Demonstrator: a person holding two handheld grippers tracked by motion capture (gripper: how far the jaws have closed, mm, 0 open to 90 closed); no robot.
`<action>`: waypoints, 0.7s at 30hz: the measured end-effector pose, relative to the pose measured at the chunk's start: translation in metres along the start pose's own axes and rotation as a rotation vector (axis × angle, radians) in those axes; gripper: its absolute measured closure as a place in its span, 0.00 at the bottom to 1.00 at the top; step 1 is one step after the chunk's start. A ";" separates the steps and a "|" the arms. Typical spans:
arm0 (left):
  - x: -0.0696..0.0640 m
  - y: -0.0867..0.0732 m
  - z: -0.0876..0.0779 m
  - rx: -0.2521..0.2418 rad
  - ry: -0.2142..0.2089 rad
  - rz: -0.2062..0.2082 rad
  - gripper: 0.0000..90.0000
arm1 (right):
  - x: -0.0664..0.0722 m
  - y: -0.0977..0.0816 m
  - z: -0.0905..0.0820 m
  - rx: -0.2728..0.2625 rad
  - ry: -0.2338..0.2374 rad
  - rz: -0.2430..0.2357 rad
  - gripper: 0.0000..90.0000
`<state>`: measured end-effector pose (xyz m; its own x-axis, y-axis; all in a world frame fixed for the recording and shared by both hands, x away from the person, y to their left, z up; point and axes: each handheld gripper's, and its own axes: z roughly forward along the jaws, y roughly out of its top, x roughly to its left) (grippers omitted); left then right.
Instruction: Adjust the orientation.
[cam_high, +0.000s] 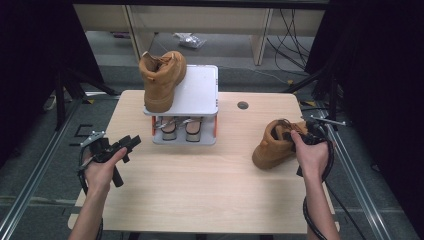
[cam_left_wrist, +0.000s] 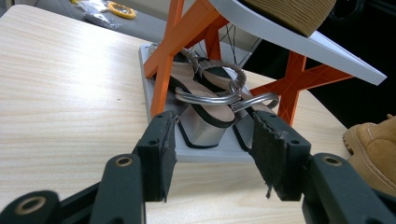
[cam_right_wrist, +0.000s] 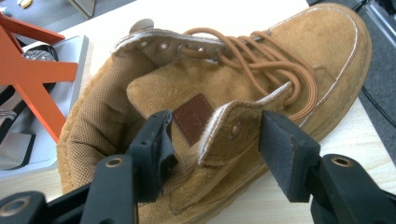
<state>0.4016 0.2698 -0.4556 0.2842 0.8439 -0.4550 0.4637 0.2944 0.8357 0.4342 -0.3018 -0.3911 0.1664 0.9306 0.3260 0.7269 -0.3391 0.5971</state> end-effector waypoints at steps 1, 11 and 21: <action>0.000 0.000 0.000 0.003 0.001 0.000 0.55 | 0.002 0.000 0.000 0.011 -0.001 0.026 0.50; 0.001 -0.002 0.001 0.010 0.001 -0.004 0.55 | 0.002 0.006 0.009 0.078 -0.023 -0.002 0.48; 0.003 -0.003 0.001 0.014 0.000 -0.011 0.55 | 0.005 0.008 0.014 0.141 -0.039 -0.003 0.67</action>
<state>0.4024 0.2712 -0.4599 0.2788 0.8410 -0.4636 0.4786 0.2968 0.8263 0.4502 -0.2981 -0.3948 0.1879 0.9372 0.2940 0.8132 -0.3163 0.4886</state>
